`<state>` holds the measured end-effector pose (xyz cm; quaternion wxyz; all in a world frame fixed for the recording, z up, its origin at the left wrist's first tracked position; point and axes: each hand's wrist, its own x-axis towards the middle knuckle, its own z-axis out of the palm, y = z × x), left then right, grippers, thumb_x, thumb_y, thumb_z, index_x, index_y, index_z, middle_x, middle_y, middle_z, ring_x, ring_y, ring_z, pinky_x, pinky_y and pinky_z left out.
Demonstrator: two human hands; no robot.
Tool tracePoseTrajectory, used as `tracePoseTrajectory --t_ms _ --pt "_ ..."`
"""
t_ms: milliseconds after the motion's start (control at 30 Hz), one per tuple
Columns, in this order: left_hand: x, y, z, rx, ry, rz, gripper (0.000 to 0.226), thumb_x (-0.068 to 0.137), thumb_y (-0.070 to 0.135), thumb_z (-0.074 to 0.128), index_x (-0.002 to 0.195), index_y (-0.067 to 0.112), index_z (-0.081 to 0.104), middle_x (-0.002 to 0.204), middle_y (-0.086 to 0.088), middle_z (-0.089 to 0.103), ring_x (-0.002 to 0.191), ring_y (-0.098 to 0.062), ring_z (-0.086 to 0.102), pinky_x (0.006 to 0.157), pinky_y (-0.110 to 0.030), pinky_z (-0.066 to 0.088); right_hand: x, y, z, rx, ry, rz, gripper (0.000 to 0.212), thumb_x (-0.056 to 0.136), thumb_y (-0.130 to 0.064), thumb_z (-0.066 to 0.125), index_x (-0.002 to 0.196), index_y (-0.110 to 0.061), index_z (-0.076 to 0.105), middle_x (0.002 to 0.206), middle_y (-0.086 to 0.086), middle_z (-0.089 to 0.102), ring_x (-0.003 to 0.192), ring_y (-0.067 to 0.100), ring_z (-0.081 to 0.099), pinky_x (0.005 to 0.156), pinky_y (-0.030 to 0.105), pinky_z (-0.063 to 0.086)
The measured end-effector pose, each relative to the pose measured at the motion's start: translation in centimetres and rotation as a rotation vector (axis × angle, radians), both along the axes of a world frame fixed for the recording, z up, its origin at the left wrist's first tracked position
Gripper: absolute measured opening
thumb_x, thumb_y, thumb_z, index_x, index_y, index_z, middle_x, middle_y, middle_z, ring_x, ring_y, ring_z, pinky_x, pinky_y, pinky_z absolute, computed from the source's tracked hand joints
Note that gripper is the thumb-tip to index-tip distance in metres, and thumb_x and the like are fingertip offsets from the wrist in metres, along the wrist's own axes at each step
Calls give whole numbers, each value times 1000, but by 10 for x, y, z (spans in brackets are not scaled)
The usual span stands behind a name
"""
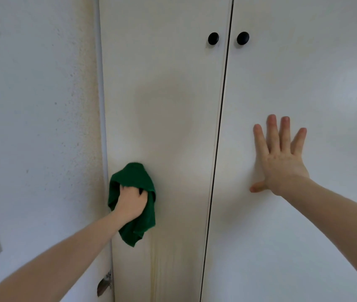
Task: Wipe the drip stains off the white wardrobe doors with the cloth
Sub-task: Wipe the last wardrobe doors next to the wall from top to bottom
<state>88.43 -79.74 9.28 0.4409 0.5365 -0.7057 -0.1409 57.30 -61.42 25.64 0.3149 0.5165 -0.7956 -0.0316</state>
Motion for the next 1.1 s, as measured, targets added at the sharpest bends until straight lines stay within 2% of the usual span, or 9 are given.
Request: tracePoseTrajectory --t_ms 100,233,400,567,700,767,867,1000,1100 --pt "11 -20 -6 111 -6 69 33 97 5 51 65 12 44 71 -8 52 78 -31 55 83 -49 50 -1 -2 -1 0 12 0 167 54 -96 58 141 -1 -47 146 34 -50 144 57 -32 119 74 2" --pt "-12 -24 -25 175 34 147 40 100 9 49 60 12 44 61 -8 48 62 -24 50 60 -37 43 -4 -6 -3 0 17 4 168 53 -96 59 141 -1 -48 146 33 -51 143 58 -33 119 74 2" --pt "-57 3 -56 255 34 184 23 103 26 44 91 9 55 87 -8 58 90 -28 55 95 -45 46 -4 -7 -4 -6 19 12 170 50 -96 61 142 -2 -47 146 33 -51 143 57 -34 118 75 2" --pt "-109 55 -77 261 -57 80 24 103 32 44 100 11 57 94 -7 57 94 -27 56 83 -37 52 -2 -5 -4 -8 16 6 170 51 -96 60 142 -2 -47 146 33 -51 143 57 -33 119 74 2" --pt "-135 78 -74 257 -263 -58 27 103 28 43 109 10 62 110 -11 60 108 -28 52 109 -44 39 0 -2 -2 -4 7 -5 169 51 -96 60 142 -2 -48 146 32 -51 143 57 -34 119 73 3" --pt "-141 82 -69 280 -279 -198 21 102 23 43 97 11 61 106 -10 59 104 -25 52 107 -43 41 0 -1 -2 1 7 -3 168 53 -96 60 141 -3 -49 145 32 -52 143 56 -35 119 73 2" --pt "-141 81 -61 310 -120 -293 22 101 20 46 82 14 56 95 -7 60 94 -20 55 93 -44 49 1 2 -1 4 -2 4 168 53 -96 60 140 -3 -49 145 31 -53 142 55 -37 120 73 0" --pt "-114 72 -45 266 91 -273 22 99 20 51 81 13 62 86 -3 63 84 -19 62 86 -46 55 1 3 0 11 -8 13 166 55 -94 61 141 -4 -49 144 31 -54 141 55 -38 120 73 -2" --pt "-77 51 -33 167 89 -192 18 97 20 52 86 14 65 87 -2 66 84 -18 63 87 -45 55 -2 2 -1 7 -7 16 166 55 -94 62 141 -4 -49 145 30 -54 142 54 -38 119 73 -2"
